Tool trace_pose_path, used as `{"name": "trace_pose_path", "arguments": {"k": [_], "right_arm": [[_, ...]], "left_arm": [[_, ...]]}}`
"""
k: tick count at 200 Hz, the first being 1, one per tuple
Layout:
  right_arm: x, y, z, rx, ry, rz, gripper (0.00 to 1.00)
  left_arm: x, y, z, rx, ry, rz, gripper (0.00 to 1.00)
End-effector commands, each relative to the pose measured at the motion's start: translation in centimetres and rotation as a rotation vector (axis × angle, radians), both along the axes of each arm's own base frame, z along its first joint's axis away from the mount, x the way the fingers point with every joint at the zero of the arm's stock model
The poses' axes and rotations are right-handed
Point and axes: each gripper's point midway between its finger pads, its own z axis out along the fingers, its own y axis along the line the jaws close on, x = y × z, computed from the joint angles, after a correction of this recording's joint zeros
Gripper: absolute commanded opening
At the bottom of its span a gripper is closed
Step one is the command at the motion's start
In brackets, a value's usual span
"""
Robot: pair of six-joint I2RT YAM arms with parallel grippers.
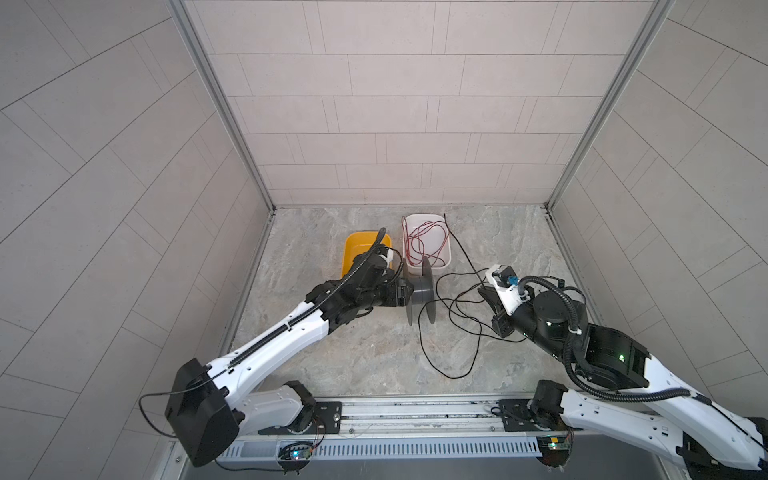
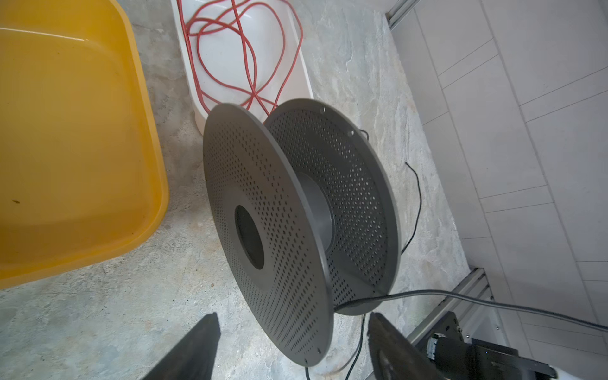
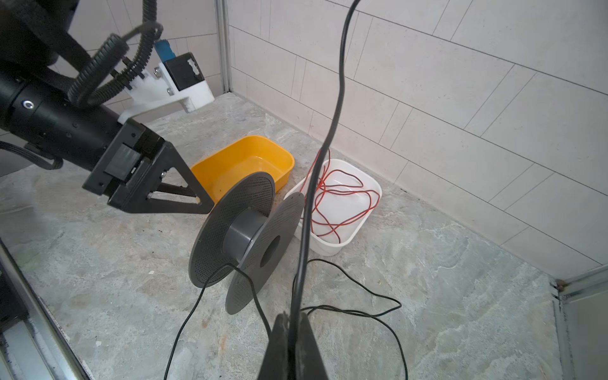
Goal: Wrap the cables
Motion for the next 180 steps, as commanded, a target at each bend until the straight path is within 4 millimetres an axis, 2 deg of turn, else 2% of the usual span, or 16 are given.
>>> {"name": "trace_pose_path", "arguments": {"k": [1, 49, 118, 139, 171, 180], "right_arm": [[0.4, -1.4, -0.1, -0.007, -0.004, -0.074, 0.00], [0.4, -1.0, 0.0, 0.031, 0.005, -0.063, 0.00], [1.2, -0.5, -2.1, 0.013, 0.008, -0.083, 0.00], [1.5, -0.5, -2.4, -0.009, -0.014, -0.090, 0.00], [2.5, -0.9, -2.4, -0.023, -0.077, -0.138, 0.00], [2.9, -1.1, -2.3, -0.033, -0.088, -0.162, 0.00]], "left_arm": [[1.7, 0.2, 0.2, 0.063, -0.058, 0.057, 0.75], [2.9, -0.3, -1.1, 0.152, -0.065, 0.080, 0.62], [4.2, -0.2, -1.6, 0.251, -0.102, 0.098, 0.25], [4.5, 0.2, -1.3, 0.282, -0.124, 0.100, 0.21], [5.0, 1.2, -0.3, 0.341, -0.170, 0.103, 0.00], [5.2, 1.5, 0.1, 0.355, -0.173, 0.102, 0.00]]}}
